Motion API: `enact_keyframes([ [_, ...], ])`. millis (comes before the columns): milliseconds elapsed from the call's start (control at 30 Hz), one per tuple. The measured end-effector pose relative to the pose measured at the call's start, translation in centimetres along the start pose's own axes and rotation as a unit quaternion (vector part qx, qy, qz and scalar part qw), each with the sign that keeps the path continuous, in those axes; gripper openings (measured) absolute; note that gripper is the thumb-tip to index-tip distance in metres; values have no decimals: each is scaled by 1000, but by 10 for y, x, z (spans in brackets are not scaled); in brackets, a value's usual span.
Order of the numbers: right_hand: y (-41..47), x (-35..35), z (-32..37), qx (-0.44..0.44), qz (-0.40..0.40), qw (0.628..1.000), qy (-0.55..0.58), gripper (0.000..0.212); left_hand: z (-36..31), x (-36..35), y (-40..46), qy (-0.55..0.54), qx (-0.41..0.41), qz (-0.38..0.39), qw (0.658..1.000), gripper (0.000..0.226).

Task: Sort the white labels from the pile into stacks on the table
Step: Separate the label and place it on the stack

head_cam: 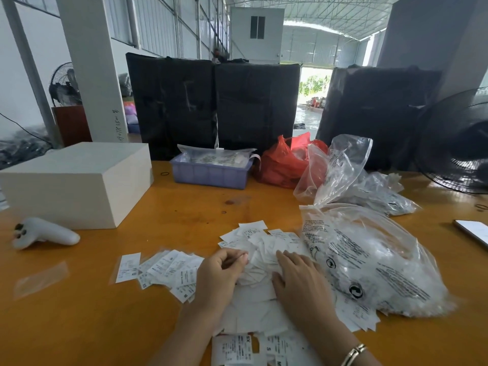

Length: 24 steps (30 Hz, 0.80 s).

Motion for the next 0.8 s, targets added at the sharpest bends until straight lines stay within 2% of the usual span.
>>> enact_keyframes([
  [133, 0, 6, 2, 15, -17, 999, 23, 42, 1, 1, 0, 4, 2, -1, 1000, 6],
  [267, -3, 9, -7, -21, -17, 999, 32, 49, 2, 2, 1, 0, 3, -6, 1000, 8],
  [433, -8, 16, -8, -8, -44, 994, 105, 44, 2, 3, 1, 1, 7, -8, 1000, 8],
  [633, -2, 7, -17, -30, -7, 997, 68, 41, 0, 1, 1, 8, 7, 2, 1000, 6],
  [800, -2, 15, -12, -6, -47, 996, 78, 39, 1, -1, 0, 6, 10, 3, 1000, 3],
])
Point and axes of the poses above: each hand's wrist, its own y-axis towards the middle knuckle, its own x-axis out of the back of the hand, z = x × y, the point moved 10 cm from there along y, towards the middle knuckle, and after that the axes turned 13 degrees about z, right-handed, at the moved point
